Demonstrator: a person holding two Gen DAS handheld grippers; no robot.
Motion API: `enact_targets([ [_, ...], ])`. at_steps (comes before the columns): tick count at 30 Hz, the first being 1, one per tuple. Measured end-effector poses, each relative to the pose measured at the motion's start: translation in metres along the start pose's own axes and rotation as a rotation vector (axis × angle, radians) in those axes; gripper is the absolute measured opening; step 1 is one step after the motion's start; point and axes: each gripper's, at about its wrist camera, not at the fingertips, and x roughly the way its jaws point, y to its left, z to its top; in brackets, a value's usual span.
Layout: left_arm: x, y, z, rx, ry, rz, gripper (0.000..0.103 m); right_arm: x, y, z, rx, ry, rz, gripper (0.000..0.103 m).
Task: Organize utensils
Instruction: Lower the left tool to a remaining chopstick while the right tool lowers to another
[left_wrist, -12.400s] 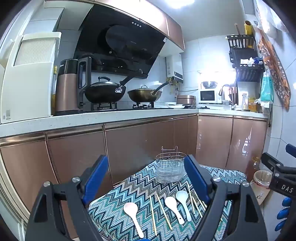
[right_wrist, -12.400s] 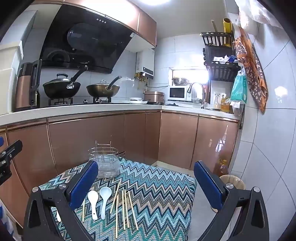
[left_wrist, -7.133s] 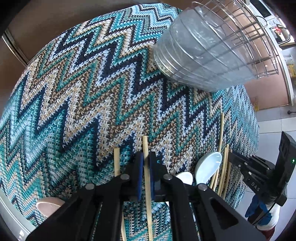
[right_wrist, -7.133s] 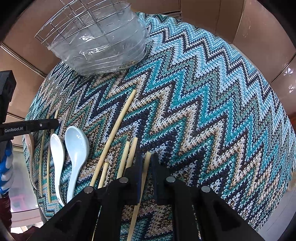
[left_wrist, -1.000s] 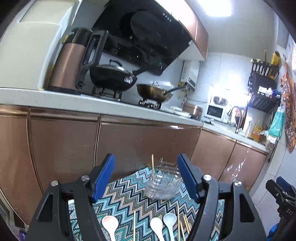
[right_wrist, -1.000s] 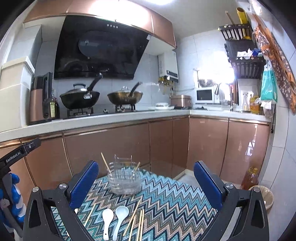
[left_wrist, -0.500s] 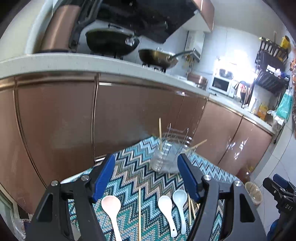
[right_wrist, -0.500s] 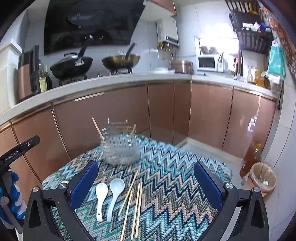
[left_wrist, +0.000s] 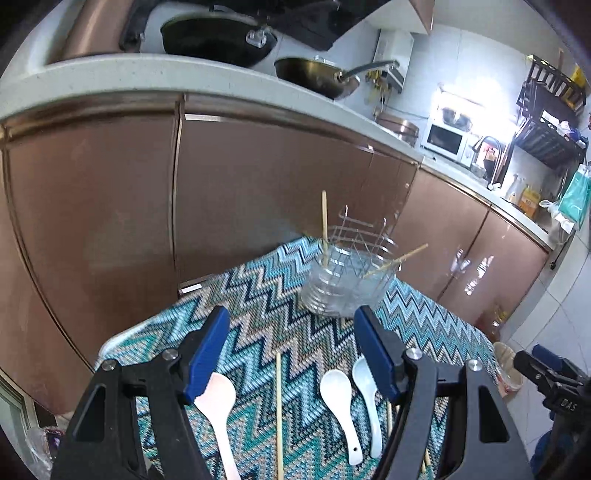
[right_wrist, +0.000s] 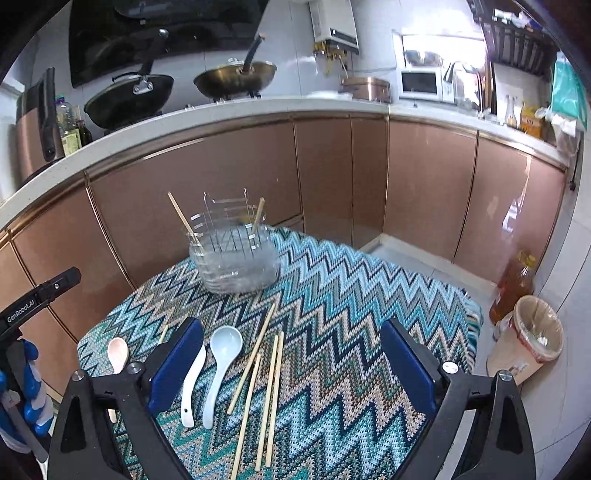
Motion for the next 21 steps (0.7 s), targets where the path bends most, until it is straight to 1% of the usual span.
enact_targets([
  [2, 0.008, 0.003, 0.001, -0.012, 0.041, -0.022, 0.068, 0.009, -0.003, 0.001, 0.008, 0.043, 0.019, 0.091],
  [3, 0.011, 0.005, 0.001, -0.018, 0.056, -0.032, 0.068, 0.013, -0.005, 0.002, 0.015, 0.066, 0.034, 0.086],
  [4, 0.016, 0.008, 0.002, -0.031, 0.087, -0.052, 0.068, 0.018, -0.007, 0.003, 0.022, 0.092, 0.051, 0.081],
  [5, 0.02, 0.01, 0.002, -0.038, 0.104, -0.063, 0.068, 0.024, -0.01, 0.004, 0.03, 0.118, 0.069, 0.077],
  [7, 0.029, 0.012, 0.003, -0.053, 0.152, -0.089, 0.068, 0.034, -0.013, 0.005, 0.036, 0.165, 0.096, 0.062],
  [8, 0.033, 0.011, 0.002, -0.054, 0.168, -0.097, 0.068, 0.04, -0.013, 0.006, 0.034, 0.189, 0.11, 0.057],
  [10, 0.044, 0.011, 0.001, -0.052, 0.215, -0.113, 0.068, 0.052, -0.013, 0.006, 0.029, 0.235, 0.134, 0.045],
  [11, 0.048, 0.01, 0.0, -0.053, 0.234, -0.122, 0.068, 0.06, -0.013, 0.005, 0.028, 0.262, 0.151, 0.041],
  [13, 0.057, 0.009, -0.002, -0.058, 0.27, -0.139, 0.067, 0.077, -0.012, 0.005, 0.024, 0.319, 0.181, 0.029],
  [14, 0.059, 0.009, -0.004, -0.06, 0.283, -0.141, 0.067, 0.084, -0.012, 0.004, 0.022, 0.341, 0.19, 0.026],
  [16, 0.067, 0.007, -0.007, -0.053, 0.301, -0.138, 0.067, 0.103, -0.01, 0.003, 0.008, 0.395, 0.195, 0.019],
  [18, 0.07, 0.006, -0.009, -0.044, 0.308, -0.134, 0.067, 0.12, -0.009, 0.002, 0.0, 0.444, 0.203, 0.016],
  [21, 0.078, 0.005, -0.011, -0.031, 0.324, -0.133, 0.067, 0.143, -0.009, -0.002, -0.005, 0.514, 0.213, 0.015],
])
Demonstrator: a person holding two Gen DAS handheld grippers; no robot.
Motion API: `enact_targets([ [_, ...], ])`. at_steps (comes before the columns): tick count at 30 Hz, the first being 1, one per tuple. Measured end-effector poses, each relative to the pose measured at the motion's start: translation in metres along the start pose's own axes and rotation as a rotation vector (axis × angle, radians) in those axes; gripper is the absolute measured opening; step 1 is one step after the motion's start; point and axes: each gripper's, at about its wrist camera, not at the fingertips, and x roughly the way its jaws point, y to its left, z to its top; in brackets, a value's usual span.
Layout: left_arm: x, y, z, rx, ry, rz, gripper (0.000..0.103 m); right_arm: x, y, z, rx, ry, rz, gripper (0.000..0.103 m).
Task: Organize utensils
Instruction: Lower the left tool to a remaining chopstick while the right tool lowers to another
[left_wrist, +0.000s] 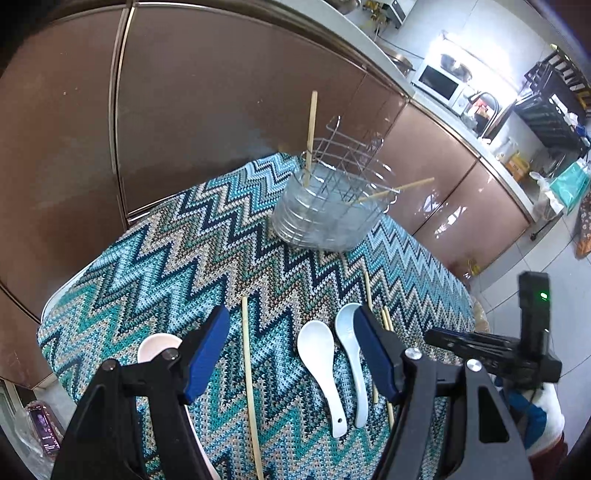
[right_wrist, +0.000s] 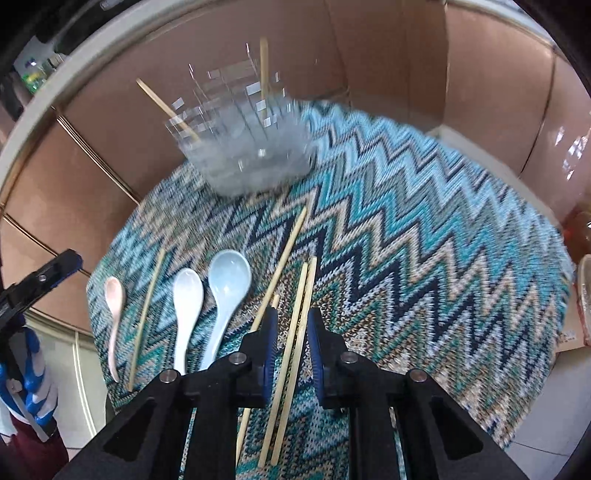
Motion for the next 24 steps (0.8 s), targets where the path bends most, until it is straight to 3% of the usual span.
enact_targets([
  [6, 0.019, 0.003, 0.002, -0.002, 0.061, 0.006, 0.067, 0.031, -0.005, 0.016, 0.005, 0.088, -0.008, 0.015],
  [24, 0.048, 0.017, 0.009, -0.02, 0.157, 0.023, 0.066, 0.072, -0.002, 0.038, -0.038, 0.181, -0.092, 0.011],
])
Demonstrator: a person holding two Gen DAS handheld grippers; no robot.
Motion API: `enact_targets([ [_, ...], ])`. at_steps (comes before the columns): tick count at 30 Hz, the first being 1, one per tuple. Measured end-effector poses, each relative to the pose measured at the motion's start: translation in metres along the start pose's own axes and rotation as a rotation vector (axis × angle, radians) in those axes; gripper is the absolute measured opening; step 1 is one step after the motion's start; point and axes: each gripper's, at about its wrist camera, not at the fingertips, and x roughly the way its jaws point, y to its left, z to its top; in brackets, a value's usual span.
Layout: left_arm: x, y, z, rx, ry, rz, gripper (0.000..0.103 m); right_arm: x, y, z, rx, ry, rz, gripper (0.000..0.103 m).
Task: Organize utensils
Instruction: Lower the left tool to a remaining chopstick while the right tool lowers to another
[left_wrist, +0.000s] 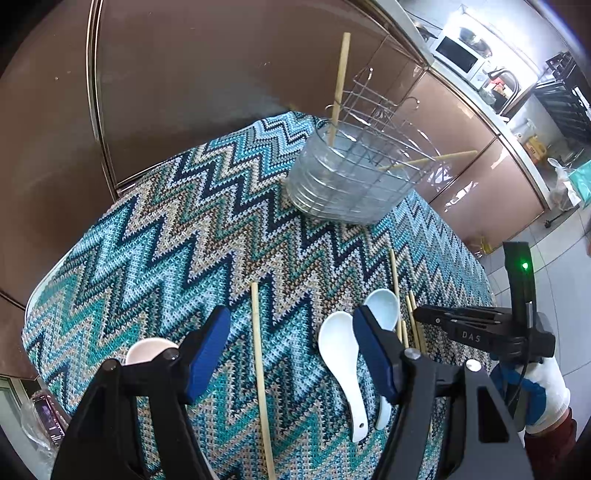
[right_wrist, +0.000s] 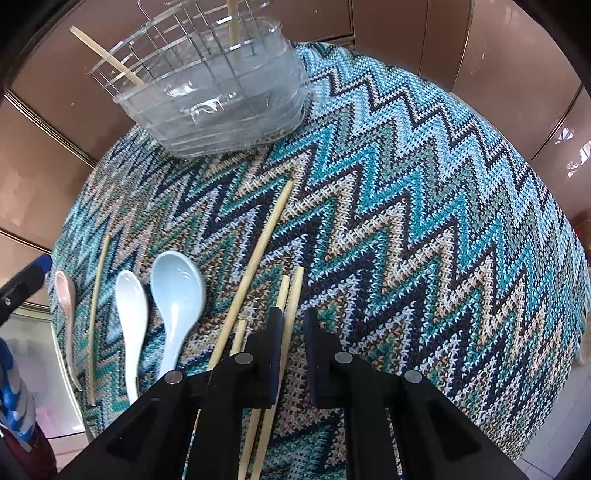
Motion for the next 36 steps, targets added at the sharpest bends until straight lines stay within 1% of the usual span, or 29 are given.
enact_targets([
  [8, 0.012, 0.003, 0.01, -0.002, 0.048, 0.016, 0.065, 0.002, -0.003, 0.003, -0.019, 0.015, -0.014, 0.011],
  [13, 0.028, 0.005, 0.013, -0.003, 0.118, 0.017, 0.05, 0.013, 0.002, 0.009, -0.038, 0.036, -0.031, 0.011],
  [20, 0.045, 0.01, 0.018, -0.008, 0.187, 0.037, 0.047, 0.013, -0.003, 0.01, -0.053, 0.05, -0.026, 0.008],
  [25, 0.061, 0.008, 0.017, 0.001, 0.244, 0.057, 0.034, 0.011, -0.006, 0.01, -0.071, 0.062, -0.025, 0.007],
  [27, 0.067, 0.007, 0.018, 0.002, 0.261, 0.073, 0.031, 0.01, -0.011, 0.006, -0.08, 0.066, -0.023, 0.007],
  [30, 0.077, 0.01, 0.019, -0.008, 0.288, 0.099, 0.028, 0.012, -0.008, 0.011, -0.082, 0.067, -0.017, 0.007],
  [35, 0.087, 0.005, 0.022, 0.002, 0.287, 0.121, 0.023, 0.019, -0.004, 0.024, -0.08, 0.078, -0.009, 0.007],
  [36, 0.089, 0.003, 0.023, 0.006, 0.287, 0.128, 0.02, 0.018, -0.004, 0.025, -0.08, 0.079, -0.008, 0.007],
])
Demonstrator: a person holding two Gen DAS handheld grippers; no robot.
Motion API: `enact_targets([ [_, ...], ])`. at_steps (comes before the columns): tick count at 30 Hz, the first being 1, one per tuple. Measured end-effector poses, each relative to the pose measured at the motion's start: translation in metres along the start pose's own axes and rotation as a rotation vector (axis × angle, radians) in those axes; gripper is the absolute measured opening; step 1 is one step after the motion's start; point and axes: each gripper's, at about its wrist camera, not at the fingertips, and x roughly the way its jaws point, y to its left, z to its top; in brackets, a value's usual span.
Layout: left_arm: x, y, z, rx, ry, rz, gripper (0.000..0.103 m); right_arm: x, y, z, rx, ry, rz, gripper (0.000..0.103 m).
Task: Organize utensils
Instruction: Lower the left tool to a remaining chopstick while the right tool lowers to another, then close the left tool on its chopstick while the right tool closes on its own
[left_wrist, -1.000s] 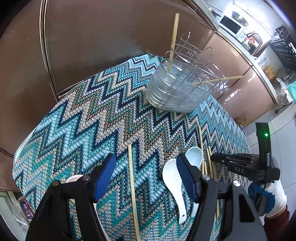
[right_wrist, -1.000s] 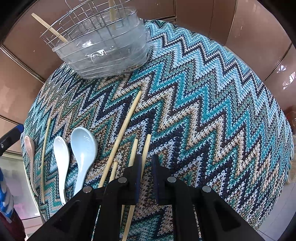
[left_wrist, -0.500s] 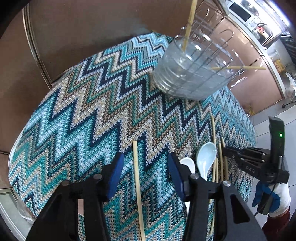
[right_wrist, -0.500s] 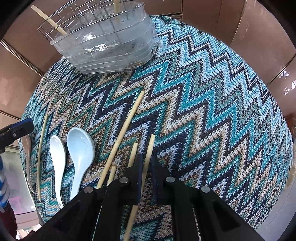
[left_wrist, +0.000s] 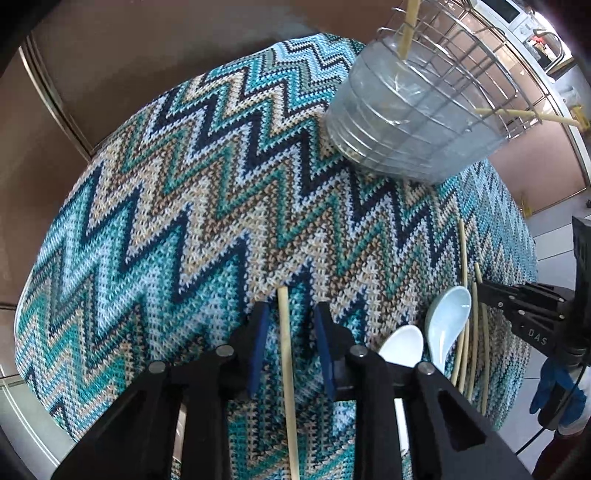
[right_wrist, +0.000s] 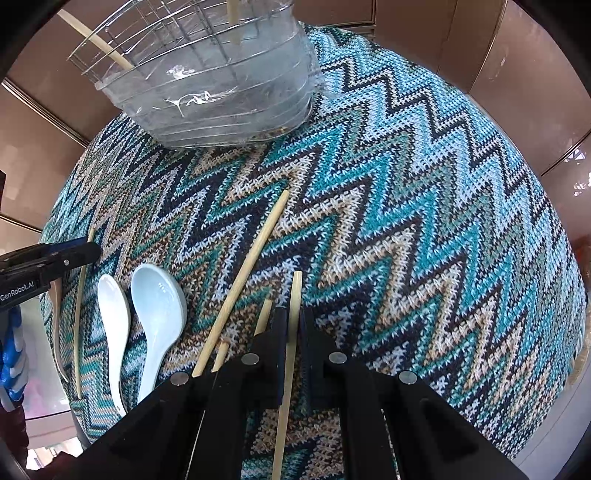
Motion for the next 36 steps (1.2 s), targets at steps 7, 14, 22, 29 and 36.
enact_targets([
  [7, 0.002, 0.004, 0.003, -0.031, -0.018, 0.005, 0.005, -0.004, -0.003, -0.009, 0.006, -0.026, 0.001, 0.006],
  [14, -0.027, 0.018, -0.009, -0.057, -0.125, -0.042, 0.005, -0.037, 0.0, -0.026, 0.009, -0.101, -0.002, 0.006],
  [22, -0.084, 0.019, -0.033, -0.069, -0.307, -0.082, 0.005, -0.092, 0.015, -0.065, 0.019, -0.245, 0.013, 0.006],
  [29, -0.117, 0.009, -0.056, -0.052, -0.421, -0.091, 0.005, -0.132, 0.032, -0.095, 0.031, -0.357, -0.004, 0.006],
  [36, -0.143, 0.005, -0.077, -0.039, -0.489, -0.105, 0.005, -0.162, 0.046, -0.117, 0.039, -0.442, -0.014, 0.006],
])
